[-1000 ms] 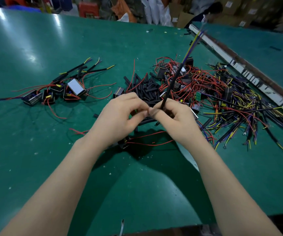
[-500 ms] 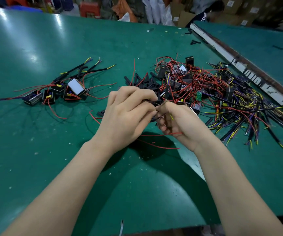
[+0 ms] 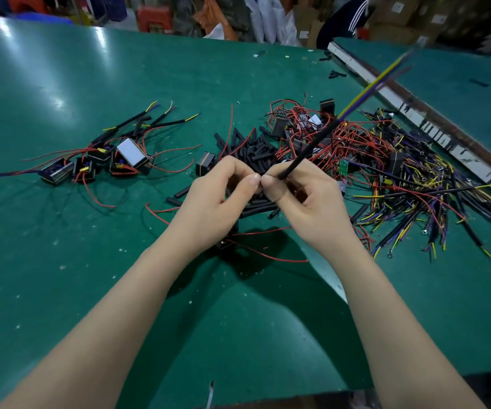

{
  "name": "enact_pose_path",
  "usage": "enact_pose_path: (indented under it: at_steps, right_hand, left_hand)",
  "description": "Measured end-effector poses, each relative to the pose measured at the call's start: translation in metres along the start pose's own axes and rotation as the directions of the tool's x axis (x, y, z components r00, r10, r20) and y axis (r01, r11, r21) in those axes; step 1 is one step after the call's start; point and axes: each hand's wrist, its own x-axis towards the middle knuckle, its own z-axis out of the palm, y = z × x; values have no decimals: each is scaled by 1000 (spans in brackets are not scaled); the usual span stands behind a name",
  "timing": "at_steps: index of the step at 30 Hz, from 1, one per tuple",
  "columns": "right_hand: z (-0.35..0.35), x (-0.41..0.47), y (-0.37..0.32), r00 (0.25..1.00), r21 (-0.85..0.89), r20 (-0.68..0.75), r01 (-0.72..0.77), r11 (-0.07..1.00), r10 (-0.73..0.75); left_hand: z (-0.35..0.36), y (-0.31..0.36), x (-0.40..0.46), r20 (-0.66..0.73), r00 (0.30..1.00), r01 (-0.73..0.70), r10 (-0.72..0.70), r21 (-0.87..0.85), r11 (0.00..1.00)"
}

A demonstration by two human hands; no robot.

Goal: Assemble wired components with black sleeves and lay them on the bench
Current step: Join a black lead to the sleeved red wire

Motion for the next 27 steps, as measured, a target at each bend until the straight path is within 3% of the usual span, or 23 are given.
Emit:
enact_pose_path:
  at_steps: [7, 13, 18, 21, 27]
  right_hand:
    - [-2, -2, 4, 999, -64, 46, 5, 998, -2]
    - [-4, -1, 9, 993, -148, 113, 35, 988, -19]
    - [-1, -1, 9, 996, -131, 51, 85, 988, -79]
    - [-1, -1, 10, 990, -143, 71, 128, 981, -119]
    - [1, -3, 10, 990, -226, 99, 123, 966, -103]
  left_hand:
    - [-1, 2, 5, 80, 978, 209, -193, -383, 900]
    - [-2, -1, 6, 35, 973, 223, -228, -401, 889]
    - [-3, -5, 10, 159, 881, 450, -446, -570, 687]
    - [-5, -7, 10, 270, 843, 522, -465, -620, 587]
    - [-7, -7, 10, 332, 824, 562, -459, -579, 591]
